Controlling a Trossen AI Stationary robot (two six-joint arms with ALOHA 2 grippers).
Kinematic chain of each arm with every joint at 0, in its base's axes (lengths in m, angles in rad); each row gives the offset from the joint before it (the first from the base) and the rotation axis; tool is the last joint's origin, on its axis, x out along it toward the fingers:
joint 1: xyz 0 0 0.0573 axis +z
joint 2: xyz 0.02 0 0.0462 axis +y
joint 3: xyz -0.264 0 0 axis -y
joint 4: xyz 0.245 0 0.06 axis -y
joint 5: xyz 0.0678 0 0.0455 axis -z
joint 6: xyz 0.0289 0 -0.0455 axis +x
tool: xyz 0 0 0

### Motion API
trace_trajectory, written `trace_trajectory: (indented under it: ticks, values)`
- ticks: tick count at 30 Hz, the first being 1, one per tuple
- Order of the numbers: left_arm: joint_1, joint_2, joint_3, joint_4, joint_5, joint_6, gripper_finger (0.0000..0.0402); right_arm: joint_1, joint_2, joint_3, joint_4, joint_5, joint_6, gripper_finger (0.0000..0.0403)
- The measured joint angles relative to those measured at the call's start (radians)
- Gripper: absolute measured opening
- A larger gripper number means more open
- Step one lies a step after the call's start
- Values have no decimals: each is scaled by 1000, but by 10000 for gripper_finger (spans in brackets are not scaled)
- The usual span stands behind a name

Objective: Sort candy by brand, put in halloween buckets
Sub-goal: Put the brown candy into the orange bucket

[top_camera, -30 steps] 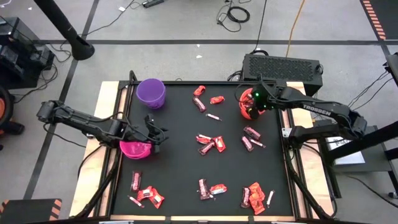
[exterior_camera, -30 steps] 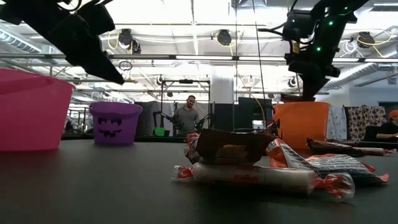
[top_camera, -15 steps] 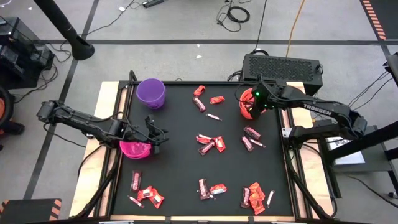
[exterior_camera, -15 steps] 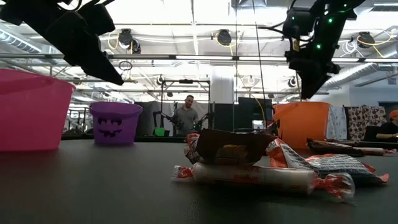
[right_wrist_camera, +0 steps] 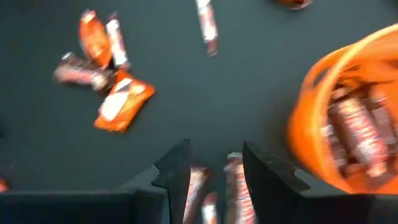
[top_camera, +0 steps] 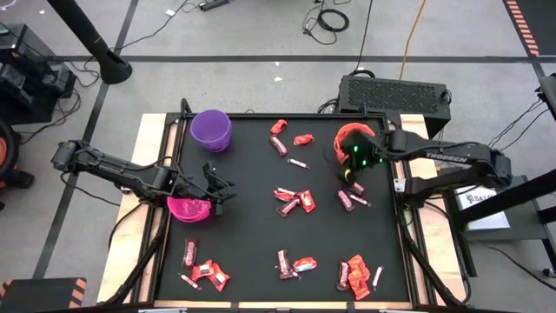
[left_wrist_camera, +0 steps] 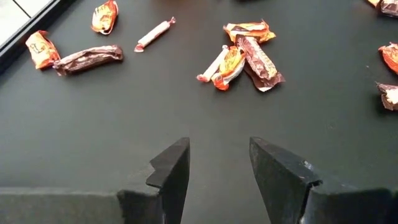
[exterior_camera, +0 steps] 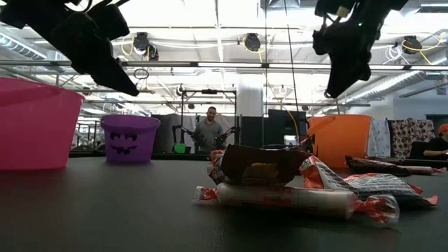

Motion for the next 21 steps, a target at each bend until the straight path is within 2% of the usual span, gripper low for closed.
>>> trace_trajectory:
  ticks: [5,7,9,15,17,21]
  values:
    - [-1,0,0,-7,2,-22,176,139,0,-42,4,10,127,136]
    - [-1,0,0,-6,2,-22,176,183,0,-71,-5,46,173,136]
    - [-1,0,0,2,-9,-22,176,218,0,-107,-30,86,221,136]
    - [6,0,0,20,-54,-21,176,286,0,-191,-38,78,315,136]
    - [25,0,22,-22,-55,-22,176,304,0,-203,-37,77,340,136]
    - [77,-1,133,-206,-66,-46,176,333,0,-206,-36,83,382,136]
